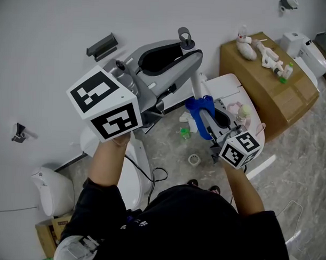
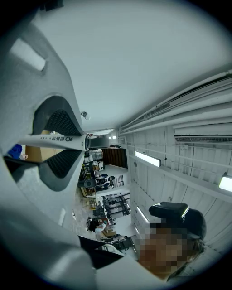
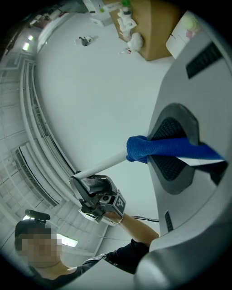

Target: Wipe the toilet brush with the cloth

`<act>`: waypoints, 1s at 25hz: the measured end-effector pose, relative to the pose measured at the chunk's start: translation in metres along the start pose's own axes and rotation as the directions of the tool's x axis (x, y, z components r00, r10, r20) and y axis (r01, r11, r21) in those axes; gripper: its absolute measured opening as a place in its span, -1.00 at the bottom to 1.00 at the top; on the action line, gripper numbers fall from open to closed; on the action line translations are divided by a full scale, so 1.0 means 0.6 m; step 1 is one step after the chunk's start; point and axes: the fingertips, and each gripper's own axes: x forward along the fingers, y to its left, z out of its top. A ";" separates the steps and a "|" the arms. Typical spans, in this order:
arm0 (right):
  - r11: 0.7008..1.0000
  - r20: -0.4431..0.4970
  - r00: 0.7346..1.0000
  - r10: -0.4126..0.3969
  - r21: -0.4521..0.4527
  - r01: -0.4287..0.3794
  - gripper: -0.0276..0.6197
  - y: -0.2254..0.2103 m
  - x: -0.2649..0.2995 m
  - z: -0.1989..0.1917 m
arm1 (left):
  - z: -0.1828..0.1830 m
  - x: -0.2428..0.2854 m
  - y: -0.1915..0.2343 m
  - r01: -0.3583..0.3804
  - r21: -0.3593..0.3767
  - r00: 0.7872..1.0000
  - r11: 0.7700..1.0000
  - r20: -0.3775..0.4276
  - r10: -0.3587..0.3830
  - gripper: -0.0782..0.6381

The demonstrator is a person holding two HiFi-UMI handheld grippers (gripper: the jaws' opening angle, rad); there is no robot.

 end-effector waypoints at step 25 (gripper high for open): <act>0.999 -0.051 0.998 -0.047 0.025 0.048 -0.72 -0.034 -0.005 -0.047 | 0.005 0.000 -0.003 0.005 0.005 1.000 1.000 0.001 -0.005 -0.50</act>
